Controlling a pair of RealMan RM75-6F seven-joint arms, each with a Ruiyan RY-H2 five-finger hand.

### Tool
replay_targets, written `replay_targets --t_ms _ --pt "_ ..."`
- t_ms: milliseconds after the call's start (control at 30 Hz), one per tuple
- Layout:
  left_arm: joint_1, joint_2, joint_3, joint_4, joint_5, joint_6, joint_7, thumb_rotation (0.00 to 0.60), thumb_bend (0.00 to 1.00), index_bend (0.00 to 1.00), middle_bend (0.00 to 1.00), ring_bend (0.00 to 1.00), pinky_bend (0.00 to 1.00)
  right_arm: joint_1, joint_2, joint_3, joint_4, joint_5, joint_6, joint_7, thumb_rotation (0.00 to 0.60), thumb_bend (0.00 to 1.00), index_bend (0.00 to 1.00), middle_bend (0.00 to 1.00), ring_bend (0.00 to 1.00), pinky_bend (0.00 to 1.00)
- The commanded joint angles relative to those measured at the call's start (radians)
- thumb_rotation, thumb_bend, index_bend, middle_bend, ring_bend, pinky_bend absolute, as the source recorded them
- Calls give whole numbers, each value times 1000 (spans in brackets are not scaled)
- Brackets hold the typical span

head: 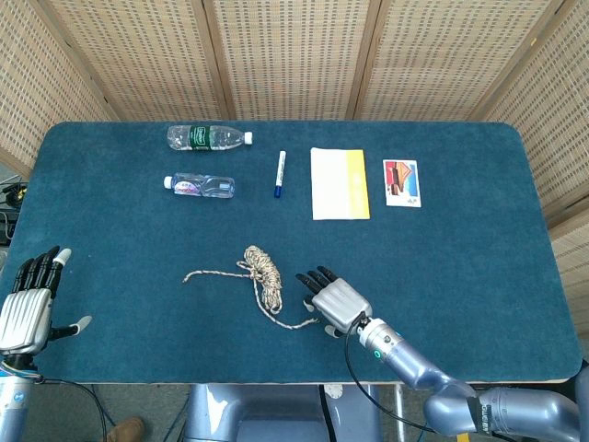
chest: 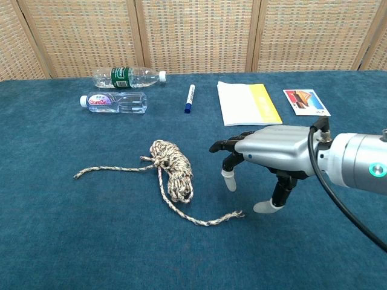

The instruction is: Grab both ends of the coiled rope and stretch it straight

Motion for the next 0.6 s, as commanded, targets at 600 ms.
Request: replay_targets --t_ms 600 --pt "2 -6 -1 -2 11 -12 10 600 0 0 0 0 0 41 -138 -42 58 156 79 -47 600 307 450 0 0 0"
